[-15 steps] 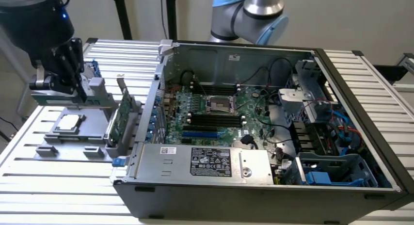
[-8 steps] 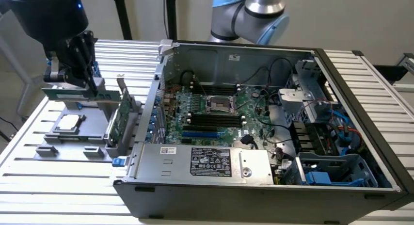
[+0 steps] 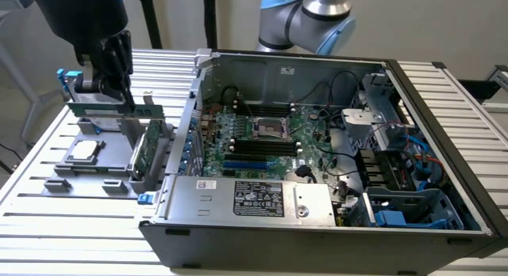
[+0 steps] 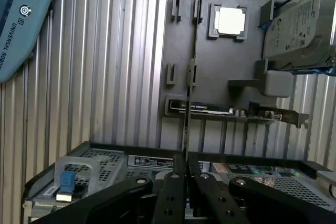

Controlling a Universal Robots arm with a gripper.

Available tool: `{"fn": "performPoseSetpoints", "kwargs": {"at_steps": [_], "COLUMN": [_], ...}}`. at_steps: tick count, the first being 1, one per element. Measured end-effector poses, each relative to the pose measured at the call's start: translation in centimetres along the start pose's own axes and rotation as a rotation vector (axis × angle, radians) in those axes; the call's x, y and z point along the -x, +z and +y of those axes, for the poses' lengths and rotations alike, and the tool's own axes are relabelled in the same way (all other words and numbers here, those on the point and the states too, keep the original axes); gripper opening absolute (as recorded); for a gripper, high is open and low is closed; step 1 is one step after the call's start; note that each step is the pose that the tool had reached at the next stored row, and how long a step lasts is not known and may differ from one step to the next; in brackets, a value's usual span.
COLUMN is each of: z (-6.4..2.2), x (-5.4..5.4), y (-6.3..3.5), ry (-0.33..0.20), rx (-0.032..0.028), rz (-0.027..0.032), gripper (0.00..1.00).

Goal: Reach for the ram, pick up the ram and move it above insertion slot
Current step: 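Pick up the ram and move it above insertion slot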

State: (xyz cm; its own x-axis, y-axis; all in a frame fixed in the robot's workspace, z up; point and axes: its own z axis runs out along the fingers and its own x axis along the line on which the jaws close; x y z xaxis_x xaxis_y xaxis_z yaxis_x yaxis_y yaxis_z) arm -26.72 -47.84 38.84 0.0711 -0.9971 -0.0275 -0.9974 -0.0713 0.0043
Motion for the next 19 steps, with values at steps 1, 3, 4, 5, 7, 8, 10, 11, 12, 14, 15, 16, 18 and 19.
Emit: {"fn": "performPoseSetpoints", "kwargs": {"at_steps": [1,3,4,5,7,8,10,11,12,14,15,16,18,19], "z": [-0.30,-0.92,-1.23,-1.54,-2.17,-2.51,-3.26,-3.66,-4.08,-4.92,-5.34,-5.79,-6.68,-7.16], "x": [0.0,0.0,0.0,0.0,0.0,0.0,0.0,0.0,0.0,0.0,0.0,0.0,0.0,0.0], "y": [-0.07,-0.20,-0.26,-0.32,-0.45,-0.50,-0.56,-0.58,-0.60,-0.62,-0.62,-0.62,-0.63,-0.63], "ry": [0.000,0.000,0.000,0.000,0.000,0.000,0.000,0.000,0.000,0.000,0.000,0.000,0.000,0.000], "rx": [-0.0001,-0.0004,-0.0006,-0.0007,-0.0009,-0.0010,-0.0014,-0.0015,-0.0016,-0.0017,-0.0020,-0.0021,-0.0022,-0.0023], "rz": [-0.0019,-0.0058,-0.0079,-0.0099,-0.0137,-0.0155,-0.0193,-0.0209,-0.0225,-0.0256,-0.0273,-0.0290,-0.0318,-0.0331], "gripper": [0.13,0.13,0.13,0.13,0.13,0.13,0.13,0.13,0.13,0.13,0.13,0.13,0.13,0.13]}}
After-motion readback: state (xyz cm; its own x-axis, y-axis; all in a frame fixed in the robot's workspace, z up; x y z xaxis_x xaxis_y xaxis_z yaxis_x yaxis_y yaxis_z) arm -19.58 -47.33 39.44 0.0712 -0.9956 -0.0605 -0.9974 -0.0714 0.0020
